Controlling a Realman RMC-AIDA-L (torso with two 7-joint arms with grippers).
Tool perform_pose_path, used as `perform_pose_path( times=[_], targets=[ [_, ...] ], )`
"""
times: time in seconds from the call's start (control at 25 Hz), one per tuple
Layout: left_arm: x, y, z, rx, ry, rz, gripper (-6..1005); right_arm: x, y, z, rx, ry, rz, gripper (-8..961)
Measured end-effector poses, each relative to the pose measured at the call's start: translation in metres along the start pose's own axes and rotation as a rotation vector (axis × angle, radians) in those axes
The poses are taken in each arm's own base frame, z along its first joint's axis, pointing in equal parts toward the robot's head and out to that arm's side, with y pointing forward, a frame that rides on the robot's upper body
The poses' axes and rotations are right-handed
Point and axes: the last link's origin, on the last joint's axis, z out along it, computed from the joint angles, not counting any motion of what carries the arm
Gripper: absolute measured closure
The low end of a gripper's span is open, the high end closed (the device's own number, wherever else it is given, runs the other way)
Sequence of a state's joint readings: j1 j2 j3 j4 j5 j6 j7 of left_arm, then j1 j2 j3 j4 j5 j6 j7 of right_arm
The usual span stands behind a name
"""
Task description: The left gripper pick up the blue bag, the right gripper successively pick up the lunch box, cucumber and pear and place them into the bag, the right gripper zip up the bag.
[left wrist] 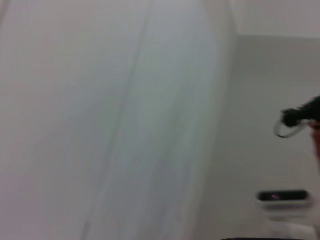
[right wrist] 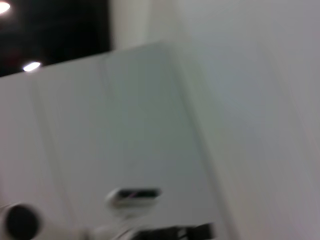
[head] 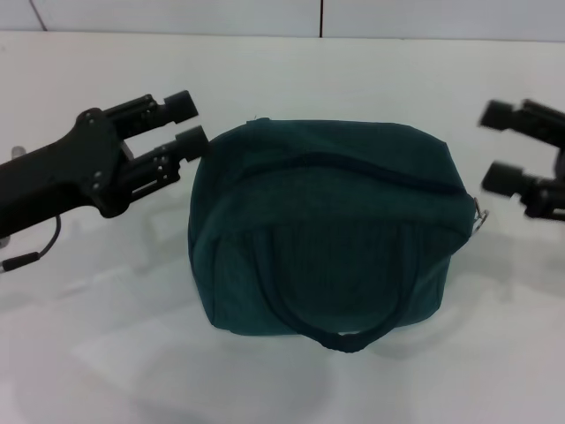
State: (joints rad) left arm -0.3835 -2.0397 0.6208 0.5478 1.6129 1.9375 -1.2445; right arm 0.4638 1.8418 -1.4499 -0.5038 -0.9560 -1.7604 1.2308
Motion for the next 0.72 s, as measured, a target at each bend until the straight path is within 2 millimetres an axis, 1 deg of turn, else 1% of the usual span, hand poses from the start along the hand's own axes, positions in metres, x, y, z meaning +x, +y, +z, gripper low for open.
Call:
perform_pose_path(
  times=[0.16,0.28,0.32,0.72],
  targets=[
    [0.006,0.002,0.009,-0.075,-0.041,-0.040,483,-0.011,0.002,0.020,-0.143,0.093,0.026,92],
    [0.006,0.003,0.014,-0.110,-0.073,-0.042,274,-0.016,0.005,0.031,-0.231,0.135,0.029,91],
    [0.006,0.003,0.014,-0.117,-0.081,-0.039,259,-0.017,0.006,0.033,-0.248,0.143,0.028,90],
    [0.001,0.004,0.017,-0.145,-0.135,-0.043,105,-0.013,0.009,0.037,-0.273,0.161,0.039,89]
  ],
)
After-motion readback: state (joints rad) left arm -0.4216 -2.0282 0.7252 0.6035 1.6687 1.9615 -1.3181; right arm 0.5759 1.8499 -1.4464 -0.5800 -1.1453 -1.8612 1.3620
